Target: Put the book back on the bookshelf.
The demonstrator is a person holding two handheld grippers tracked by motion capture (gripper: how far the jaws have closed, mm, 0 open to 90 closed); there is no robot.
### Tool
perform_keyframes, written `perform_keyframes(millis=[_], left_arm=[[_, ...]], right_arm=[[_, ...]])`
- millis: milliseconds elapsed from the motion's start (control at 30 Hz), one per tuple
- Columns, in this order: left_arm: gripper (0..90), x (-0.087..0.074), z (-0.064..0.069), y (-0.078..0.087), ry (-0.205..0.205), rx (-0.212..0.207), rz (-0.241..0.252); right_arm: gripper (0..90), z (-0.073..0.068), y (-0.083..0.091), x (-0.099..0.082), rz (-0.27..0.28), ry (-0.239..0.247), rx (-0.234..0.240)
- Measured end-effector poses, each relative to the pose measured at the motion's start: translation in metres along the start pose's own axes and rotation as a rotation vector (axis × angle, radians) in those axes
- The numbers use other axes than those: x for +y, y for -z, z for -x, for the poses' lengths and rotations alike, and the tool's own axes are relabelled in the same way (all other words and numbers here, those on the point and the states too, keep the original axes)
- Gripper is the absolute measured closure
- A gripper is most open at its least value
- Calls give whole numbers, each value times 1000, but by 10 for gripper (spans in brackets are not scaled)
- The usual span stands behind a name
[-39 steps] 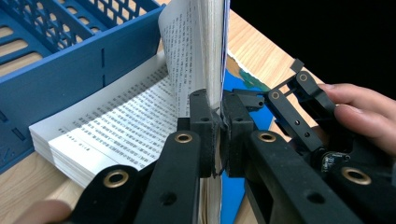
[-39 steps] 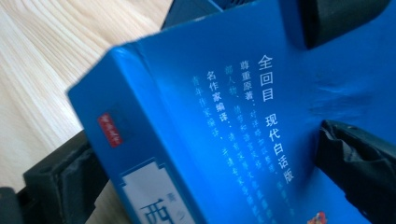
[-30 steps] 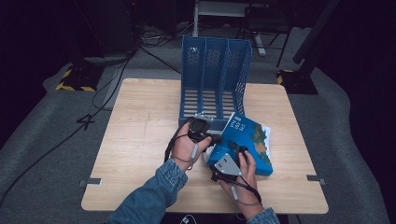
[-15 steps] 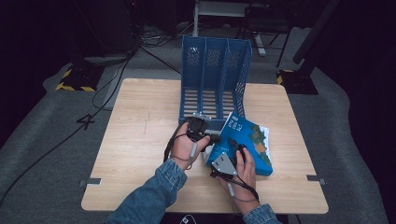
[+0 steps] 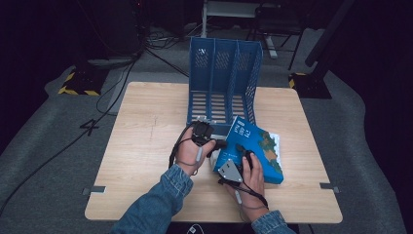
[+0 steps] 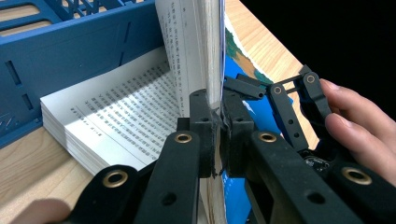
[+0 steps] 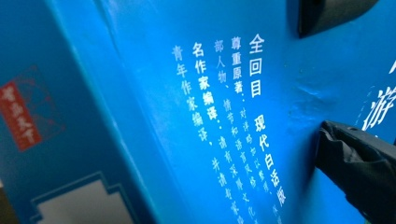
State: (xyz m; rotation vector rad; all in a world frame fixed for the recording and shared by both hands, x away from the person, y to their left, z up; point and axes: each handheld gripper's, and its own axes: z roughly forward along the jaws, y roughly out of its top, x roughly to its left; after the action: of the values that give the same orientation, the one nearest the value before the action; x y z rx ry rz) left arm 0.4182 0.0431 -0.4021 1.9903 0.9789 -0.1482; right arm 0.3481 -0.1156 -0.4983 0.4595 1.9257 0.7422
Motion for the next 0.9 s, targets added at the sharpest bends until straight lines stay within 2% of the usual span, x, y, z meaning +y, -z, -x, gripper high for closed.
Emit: perform_keyframes(millis=[100,233,267,300,333,367,400,433,467,533,567,700,800,833,900], left_arm=[[851,-1,0,0,1,13,-9],[845,-3,-3,0,5,18,-5],[823,-4,-6,2,16,33,23],[782,-4,-6,2,16,33,23],[739,-5,-8,3,23,46,31],[739,-6,-10,4,22,59,35],[707,-9,-14,7,38,59,65],[681,-10,-16,8,56,34,82],[648,-11,-17,10,63,26,95],[636,-12,-18,11,60,39,100],[636,-14,-19,14,61,53,104],[620,-19,-28,25,90,59,133],[618,-24,-34,34,117,61,154],[618,-25,-35,36,119,62,158],[617,-27,-36,40,123,67,165]], right_arm=[[0,-1,-1,1,-2,28,-1],[0,-2,-2,2,-11,31,5],[1,-1,-2,3,-18,50,18],[1,-1,-2,3,-18,50,18],[67,1,-2,6,-20,79,45],[67,1,-2,6,-20,79,45],[198,4,0,9,-12,137,79],[284,5,0,11,-17,143,115],[344,7,0,12,-25,148,152],[354,8,-2,13,-32,153,165],[366,7,-3,14,-43,171,158],[411,7,-6,18,-73,236,135],[412,8,-11,20,-122,256,122],[414,8,-12,20,-130,258,106],[415,7,-13,21,-140,254,107]])
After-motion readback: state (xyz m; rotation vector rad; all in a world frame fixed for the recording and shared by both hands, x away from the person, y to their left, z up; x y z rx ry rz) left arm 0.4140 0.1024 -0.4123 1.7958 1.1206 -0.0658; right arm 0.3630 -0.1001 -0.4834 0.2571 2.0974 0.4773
